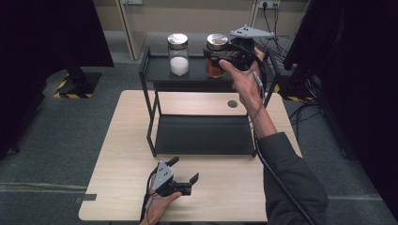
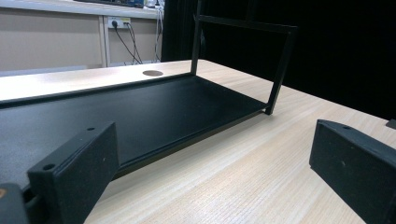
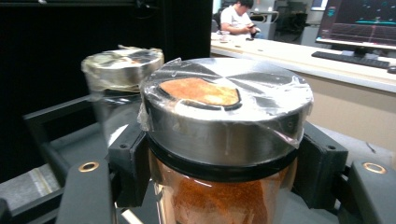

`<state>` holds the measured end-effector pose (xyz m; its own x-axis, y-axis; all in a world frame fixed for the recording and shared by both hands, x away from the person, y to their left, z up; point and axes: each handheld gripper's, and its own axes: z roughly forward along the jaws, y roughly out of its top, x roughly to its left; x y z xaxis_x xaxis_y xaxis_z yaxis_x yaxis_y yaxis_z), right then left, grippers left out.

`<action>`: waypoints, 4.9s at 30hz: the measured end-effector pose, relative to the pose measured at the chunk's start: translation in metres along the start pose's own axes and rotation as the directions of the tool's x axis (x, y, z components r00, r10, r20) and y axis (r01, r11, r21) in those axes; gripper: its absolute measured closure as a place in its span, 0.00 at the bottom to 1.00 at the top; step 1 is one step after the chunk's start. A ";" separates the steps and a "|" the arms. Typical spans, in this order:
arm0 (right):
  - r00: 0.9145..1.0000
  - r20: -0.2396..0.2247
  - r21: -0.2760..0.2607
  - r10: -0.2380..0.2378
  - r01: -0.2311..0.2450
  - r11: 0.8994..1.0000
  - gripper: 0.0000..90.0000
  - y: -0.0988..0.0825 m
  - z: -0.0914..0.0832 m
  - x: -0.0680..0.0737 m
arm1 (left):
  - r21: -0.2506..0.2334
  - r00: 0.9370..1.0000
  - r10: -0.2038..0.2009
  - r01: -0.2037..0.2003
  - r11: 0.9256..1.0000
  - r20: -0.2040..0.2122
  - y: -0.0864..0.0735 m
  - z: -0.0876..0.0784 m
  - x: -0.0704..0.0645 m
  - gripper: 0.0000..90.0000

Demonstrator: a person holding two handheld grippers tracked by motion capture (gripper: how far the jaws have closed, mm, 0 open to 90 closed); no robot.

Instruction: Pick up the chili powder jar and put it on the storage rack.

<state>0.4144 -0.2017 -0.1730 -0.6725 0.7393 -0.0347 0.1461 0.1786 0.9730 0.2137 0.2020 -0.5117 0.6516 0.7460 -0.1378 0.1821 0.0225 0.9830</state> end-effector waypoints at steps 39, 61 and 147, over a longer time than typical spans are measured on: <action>0.995 0.054 -0.015 0.085 -0.084 0.996 0.06 -0.019 0.021 -0.001 | 0.001 1.000 -0.002 0.002 1.000 0.001 0.000 0.000 0.000 0.01; 0.996 -0.034 -0.090 0.082 -0.084 0.992 0.01 -0.043 -0.028 -0.002 | 0.002 1.000 0.005 -0.005 1.000 0.003 0.000 0.000 -0.001 0.01; 0.982 -0.177 -0.064 0.059 -0.071 0.995 0.00 -0.316 -0.110 0.055 | -0.006 1.000 -0.005 0.004 1.000 -0.017 -0.001 -0.001 0.000 0.01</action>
<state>0.2519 -0.2889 -0.4575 -0.7806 0.6218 0.0634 0.1468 0.0838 0.9856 0.2128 0.2022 -0.5130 0.6383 0.7569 -0.1401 0.1807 0.0296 0.9831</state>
